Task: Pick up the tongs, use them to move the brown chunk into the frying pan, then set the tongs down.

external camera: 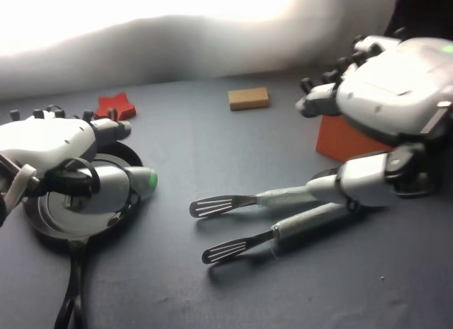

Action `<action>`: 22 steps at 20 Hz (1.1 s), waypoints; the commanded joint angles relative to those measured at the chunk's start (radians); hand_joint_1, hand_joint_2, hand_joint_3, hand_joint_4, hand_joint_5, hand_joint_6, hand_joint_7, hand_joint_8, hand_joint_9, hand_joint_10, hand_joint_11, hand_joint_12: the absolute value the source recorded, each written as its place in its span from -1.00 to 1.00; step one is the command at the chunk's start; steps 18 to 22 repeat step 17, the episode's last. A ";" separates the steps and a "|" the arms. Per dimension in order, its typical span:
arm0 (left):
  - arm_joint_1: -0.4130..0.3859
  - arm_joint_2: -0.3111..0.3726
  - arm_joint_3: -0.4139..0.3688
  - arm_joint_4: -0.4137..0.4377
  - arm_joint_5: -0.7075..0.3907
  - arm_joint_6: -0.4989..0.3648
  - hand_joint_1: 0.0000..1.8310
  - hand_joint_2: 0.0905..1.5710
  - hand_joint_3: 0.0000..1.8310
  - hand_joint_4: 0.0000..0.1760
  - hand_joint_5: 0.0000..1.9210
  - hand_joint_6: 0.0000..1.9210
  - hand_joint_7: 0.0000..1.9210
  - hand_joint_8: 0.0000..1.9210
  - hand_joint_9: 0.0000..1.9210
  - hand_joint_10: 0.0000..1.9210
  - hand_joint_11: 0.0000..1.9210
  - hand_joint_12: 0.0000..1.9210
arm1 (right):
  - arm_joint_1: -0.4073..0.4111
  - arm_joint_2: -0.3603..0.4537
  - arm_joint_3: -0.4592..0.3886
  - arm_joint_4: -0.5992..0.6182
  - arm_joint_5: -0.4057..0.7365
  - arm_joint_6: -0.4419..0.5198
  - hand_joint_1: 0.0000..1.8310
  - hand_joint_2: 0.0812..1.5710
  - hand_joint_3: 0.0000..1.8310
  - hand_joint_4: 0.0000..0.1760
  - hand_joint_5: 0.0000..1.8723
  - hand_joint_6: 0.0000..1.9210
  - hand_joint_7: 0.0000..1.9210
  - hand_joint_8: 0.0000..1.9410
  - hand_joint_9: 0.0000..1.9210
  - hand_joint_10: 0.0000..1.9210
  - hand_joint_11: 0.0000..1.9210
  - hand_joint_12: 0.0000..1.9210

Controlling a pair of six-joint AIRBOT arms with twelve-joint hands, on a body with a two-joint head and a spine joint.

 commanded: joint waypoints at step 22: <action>-0.080 0.000 -0.047 0.057 -0.059 0.039 -0.30 0.80 -1.00 -1.00 -0.03 1.00 0.07 1.00 0.09 1.00 0.10 1.00 | -0.039 0.326 -0.166 -0.284 0.008 0.162 -0.34 0.90 -0.93 -1.00 0.16 1.00 0.41 0.96 0.45 1.00 0.43 1.00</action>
